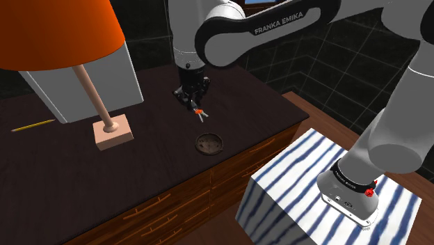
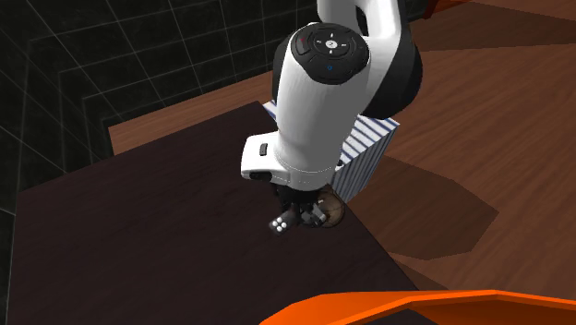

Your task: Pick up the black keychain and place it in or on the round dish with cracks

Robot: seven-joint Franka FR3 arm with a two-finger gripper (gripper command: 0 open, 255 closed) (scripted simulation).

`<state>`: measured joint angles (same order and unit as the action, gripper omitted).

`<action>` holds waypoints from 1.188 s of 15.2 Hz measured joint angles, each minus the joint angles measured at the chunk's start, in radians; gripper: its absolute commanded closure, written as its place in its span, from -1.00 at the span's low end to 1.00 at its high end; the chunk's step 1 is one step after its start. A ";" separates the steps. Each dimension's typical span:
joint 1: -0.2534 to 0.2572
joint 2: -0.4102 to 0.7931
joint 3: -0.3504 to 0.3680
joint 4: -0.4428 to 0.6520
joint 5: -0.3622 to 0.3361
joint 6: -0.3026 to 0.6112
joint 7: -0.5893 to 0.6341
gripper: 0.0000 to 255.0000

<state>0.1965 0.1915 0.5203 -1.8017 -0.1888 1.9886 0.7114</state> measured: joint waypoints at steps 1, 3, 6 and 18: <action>0.000 -0.035 0.008 -0.041 0.017 0.010 0.005 1.00; 0.003 -0.097 0.021 -0.110 0.048 0.024 0.014 1.00; 0.015 -0.203 0.040 -0.221 0.107 0.045 0.024 1.00; 0.024 -0.190 0.052 -0.354 0.091 0.185 0.066 1.00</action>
<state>0.2208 0.0019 0.5721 -2.1553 -0.0982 2.1735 0.7778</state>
